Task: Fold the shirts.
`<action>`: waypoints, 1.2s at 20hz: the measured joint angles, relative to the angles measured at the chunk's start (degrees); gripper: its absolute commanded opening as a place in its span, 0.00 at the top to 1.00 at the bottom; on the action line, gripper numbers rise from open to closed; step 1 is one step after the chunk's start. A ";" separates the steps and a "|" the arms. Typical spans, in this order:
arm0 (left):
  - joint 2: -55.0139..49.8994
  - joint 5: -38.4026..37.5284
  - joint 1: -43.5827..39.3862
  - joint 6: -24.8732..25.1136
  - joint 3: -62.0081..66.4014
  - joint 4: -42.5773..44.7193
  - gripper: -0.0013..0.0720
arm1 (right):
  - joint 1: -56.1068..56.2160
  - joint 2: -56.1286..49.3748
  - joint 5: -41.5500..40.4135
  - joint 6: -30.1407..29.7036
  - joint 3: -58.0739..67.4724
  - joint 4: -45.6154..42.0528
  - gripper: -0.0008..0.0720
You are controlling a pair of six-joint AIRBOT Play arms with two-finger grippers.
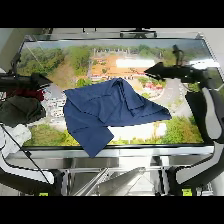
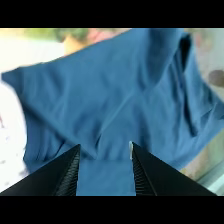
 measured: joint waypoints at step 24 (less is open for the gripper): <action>25.33 23.76 -6.67 -4.83 -58.53 7.69 0.53 | -17.99 11.85 10.14 1.51 -9.57 -22.49 0.57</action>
